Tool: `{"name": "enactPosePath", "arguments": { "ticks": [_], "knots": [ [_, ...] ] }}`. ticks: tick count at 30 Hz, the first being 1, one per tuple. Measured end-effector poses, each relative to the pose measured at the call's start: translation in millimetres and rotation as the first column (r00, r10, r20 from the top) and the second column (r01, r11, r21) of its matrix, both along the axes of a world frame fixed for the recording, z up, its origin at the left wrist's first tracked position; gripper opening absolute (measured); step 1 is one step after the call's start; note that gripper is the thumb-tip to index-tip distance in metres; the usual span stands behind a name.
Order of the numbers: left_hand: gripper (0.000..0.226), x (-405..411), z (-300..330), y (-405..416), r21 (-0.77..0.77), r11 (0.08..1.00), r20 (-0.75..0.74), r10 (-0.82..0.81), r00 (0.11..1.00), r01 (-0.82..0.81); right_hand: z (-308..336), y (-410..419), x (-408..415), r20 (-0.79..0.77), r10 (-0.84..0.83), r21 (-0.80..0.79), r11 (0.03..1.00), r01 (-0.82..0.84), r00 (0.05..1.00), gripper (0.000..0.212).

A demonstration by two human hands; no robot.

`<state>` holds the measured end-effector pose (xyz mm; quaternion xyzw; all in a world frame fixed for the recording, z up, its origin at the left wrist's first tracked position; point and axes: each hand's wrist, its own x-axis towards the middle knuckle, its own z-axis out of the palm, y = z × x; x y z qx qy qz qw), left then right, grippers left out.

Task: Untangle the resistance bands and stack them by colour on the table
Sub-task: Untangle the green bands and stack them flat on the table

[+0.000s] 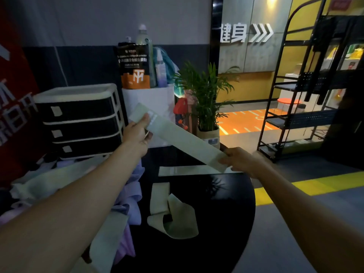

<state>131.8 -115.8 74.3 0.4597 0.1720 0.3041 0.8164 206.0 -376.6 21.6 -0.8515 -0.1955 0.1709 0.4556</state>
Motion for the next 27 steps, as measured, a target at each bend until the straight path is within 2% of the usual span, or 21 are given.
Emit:
{"name": "enactPosePath", "arguments": {
  "ticks": [3,6,8,12,14,17,20,23,27],
  "knots": [
    [0.007,13,-29,-1,-0.039,0.999,-0.064,0.028,0.998,-0.031,-19,-15,14,-0.263,-0.171,0.199,0.953,0.227,0.950,0.006],
    [0.005,26,-57,1,-0.026,0.999,-0.179,0.037,0.983,-0.043,-35,-20,31,-0.342,-0.332,0.316,0.840,0.441,0.879,0.008],
    [0.011,34,-74,1,0.057,0.998,-0.278,0.043,0.959,-0.029,-45,-21,43,-0.280,-0.438,0.303,0.804,0.512,0.854,0.006],
    [0.024,49,-104,7,0.286,0.958,-0.451,0.117,0.885,0.019,-64,-21,67,-0.044,-0.582,0.183,0.794,0.579,0.812,0.010],
    [0.021,54,-115,10,0.502,0.861,-0.528,0.230,0.818,0.082,-72,-19,75,0.047,-0.594,0.124,0.802,0.585,0.803,0.011],
    [0.015,57,-123,11,0.738,0.633,-0.560,0.384,0.734,0.233,-84,-15,83,0.169,-0.580,0.044,0.812,0.582,0.797,0.009],
    [0.018,56,-127,8,0.791,0.502,-0.581,0.434,0.689,0.350,-96,-9,89,0.231,-0.551,0.023,0.827,0.562,0.802,0.009],
    [0.015,58,-134,11,0.778,0.490,-0.613,0.455,0.646,0.394,-106,-6,92,0.303,-0.549,0.017,0.820,0.572,0.779,0.005],
    [0.020,58,-143,14,0.765,0.470,-0.639,0.475,0.605,0.439,-112,-2,90,0.376,-0.547,0.027,0.814,0.581,0.748,0.015]
  ]
}}
